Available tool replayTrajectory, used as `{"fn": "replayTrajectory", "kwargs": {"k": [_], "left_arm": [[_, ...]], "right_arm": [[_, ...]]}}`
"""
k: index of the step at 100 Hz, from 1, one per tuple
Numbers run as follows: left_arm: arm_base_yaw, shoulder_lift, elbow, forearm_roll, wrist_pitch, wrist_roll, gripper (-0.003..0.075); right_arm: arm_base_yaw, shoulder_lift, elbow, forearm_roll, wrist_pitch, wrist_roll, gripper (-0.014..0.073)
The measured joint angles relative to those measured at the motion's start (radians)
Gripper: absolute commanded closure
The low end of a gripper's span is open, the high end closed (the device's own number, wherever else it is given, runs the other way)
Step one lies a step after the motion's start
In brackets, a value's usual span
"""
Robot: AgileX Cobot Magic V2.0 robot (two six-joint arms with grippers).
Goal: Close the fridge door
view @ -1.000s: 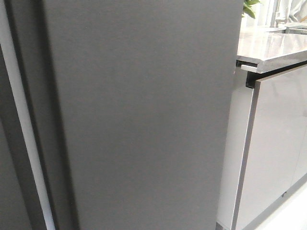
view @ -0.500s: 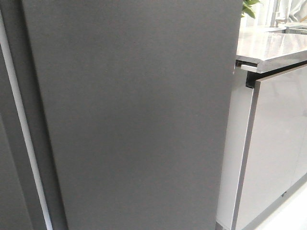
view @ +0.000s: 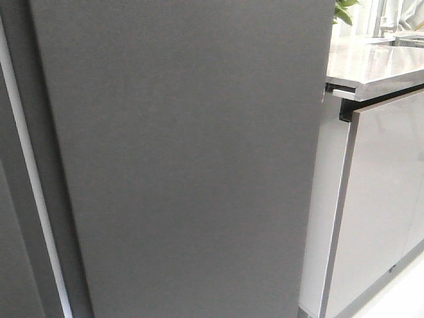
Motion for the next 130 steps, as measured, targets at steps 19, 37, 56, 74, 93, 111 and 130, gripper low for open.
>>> {"fn": "replayTrajectory", "kwargs": {"k": [19, 37, 56, 74, 93, 111, 130], "left_arm": [[0.000, 0.000, 0.000, 0.000, 0.000, 0.000, 0.0740], [0.000, 0.000, 0.000, 0.000, 0.000, 0.000, 0.0740], [0.000, 0.000, 0.000, 0.000, 0.000, 0.000, 0.0740], [0.000, 0.000, 0.000, 0.000, 0.000, 0.000, 0.0740], [0.000, 0.000, 0.000, 0.000, 0.000, 0.000, 0.0740], [0.000, 0.000, 0.000, 0.000, 0.000, 0.000, 0.0740], [0.000, 0.000, 0.000, 0.000, 0.000, 0.000, 0.0740]], "right_arm": [[0.000, -0.220, 0.169, -0.117, 0.037, 0.098, 0.0638], [0.000, -0.458, 0.400, -0.170, 0.050, 0.188, 0.0638], [0.000, -0.690, 0.637, -0.207, 0.054, 0.254, 0.0638], [0.000, -0.860, 0.777, -0.213, 0.058, 0.284, 0.0638], [0.000, -0.933, 0.822, -0.214, 0.064, 0.286, 0.0638], [0.000, -0.939, 0.822, -0.214, 0.107, 0.286, 0.0638], [0.000, -0.939, 0.822, -0.214, 0.140, 0.288, 0.0638]]}}
